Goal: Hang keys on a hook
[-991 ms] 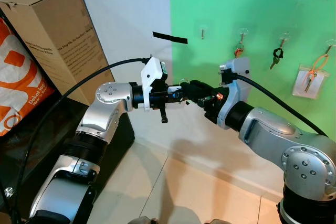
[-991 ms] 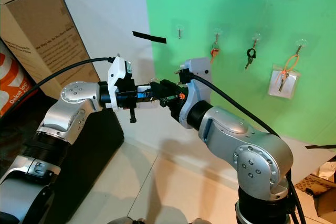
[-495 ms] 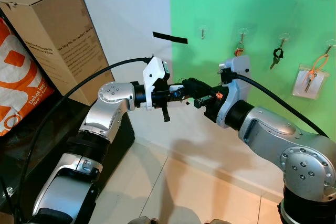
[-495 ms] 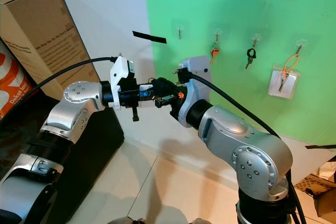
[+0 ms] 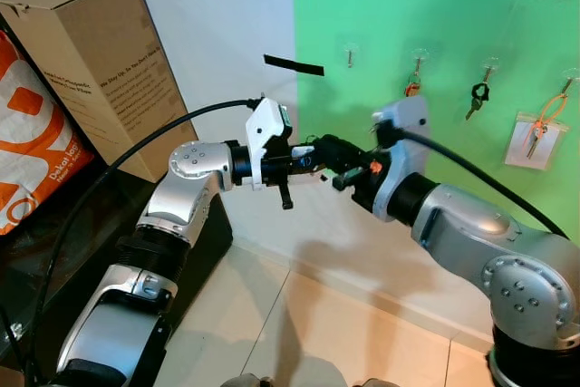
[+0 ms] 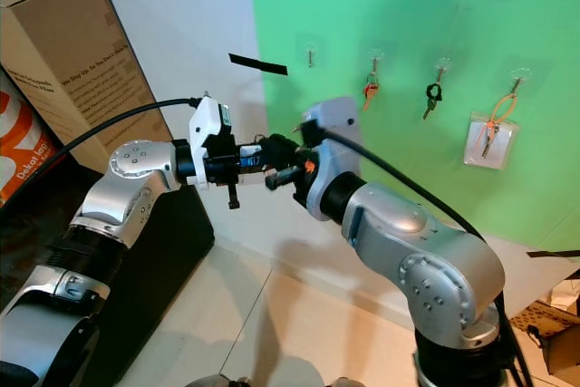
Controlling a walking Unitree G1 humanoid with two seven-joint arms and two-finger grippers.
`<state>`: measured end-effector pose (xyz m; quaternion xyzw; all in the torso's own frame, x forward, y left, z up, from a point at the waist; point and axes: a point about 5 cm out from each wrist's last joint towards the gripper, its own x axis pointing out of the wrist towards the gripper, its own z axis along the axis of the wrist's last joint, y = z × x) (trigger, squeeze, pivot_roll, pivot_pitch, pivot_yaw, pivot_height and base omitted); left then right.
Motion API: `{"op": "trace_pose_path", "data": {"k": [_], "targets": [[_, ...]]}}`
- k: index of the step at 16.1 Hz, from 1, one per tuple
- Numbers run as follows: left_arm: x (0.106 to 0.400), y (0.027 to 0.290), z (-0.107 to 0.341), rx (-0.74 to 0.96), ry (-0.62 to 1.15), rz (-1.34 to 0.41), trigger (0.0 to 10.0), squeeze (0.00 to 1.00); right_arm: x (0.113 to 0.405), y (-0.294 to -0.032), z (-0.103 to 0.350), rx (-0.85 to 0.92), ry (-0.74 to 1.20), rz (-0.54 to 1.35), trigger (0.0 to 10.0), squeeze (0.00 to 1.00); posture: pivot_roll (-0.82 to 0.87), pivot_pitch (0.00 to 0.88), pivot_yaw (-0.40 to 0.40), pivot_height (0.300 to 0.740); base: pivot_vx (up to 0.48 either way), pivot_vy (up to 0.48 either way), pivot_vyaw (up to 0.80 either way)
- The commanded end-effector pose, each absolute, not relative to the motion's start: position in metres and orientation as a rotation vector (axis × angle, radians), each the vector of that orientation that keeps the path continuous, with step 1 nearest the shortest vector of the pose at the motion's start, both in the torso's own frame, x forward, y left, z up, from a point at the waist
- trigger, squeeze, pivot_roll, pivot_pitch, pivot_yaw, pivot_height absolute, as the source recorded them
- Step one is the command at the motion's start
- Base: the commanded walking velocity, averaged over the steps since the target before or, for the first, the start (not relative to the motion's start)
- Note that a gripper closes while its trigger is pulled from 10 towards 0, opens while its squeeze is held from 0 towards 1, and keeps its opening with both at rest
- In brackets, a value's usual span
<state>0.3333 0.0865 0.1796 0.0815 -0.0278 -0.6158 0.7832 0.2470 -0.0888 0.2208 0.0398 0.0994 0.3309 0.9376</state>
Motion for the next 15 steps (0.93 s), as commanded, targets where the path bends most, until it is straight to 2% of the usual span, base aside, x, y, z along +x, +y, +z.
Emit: {"op": "trace_pose_path", "data": {"k": [1,5,6,7,8,9,15], "targets": [[0.3367,0.0832,0.1906,0.223,-0.101,-1.325,10.0,0.00,0.2427,-0.0798,0.2203,0.061,0.211,0.734,0.0,0.00,-0.21,0.000,0.090,0.740,0.000,0.000,0.00],[0.3367,0.0824,0.1899,0.241,-0.105,-1.324,10.0,0.00,0.2434,-0.0795,0.2203,0.063,0.205,0.737,0.0,0.00,-0.20,0.000,0.086,0.740,0.000,0.000,0.00],[0.3368,0.0820,0.1898,0.243,-0.106,-1.324,10.0,0.00,0.2438,-0.0799,0.2203,0.061,0.203,0.735,6.6,0.00,-0.20,0.000,0.083,0.740,0.000,0.000,0.00],[0.3369,0.0820,0.1899,0.244,-0.107,-1.324,10.0,0.00,0.2443,-0.0802,0.2202,0.056,0.202,0.730,10.0,0.00,-0.20,0.000,0.083,0.740,0.000,0.000,0.00],[0.3370,0.0820,0.1901,0.246,-0.109,-1.323,10.0,0.00,0.2445,-0.0798,0.2203,0.061,0.203,0.733,10.0,0.00,-0.20,0.000,0.080,0.740,0.000,0.000,0.00],[0.3366,0.0816,0.1909,0.251,-0.114,-1.323,10.0,0.00,0.2451,-0.0783,0.2206,0.086,0.205,0.742,10.0,1.00,-0.20,0.000,0.080,0.740,0.000,0.000,0.00],[0.3335,0.0749,0.1929,0.275,-0.133,-1.349,10.0,0.00,0.2495,-0.0758,0.2194,0.159,0.213,0.719,10.0,1.00,-0.20,0.000,0.081,0.740,0.000,0.000,0.00]]}}
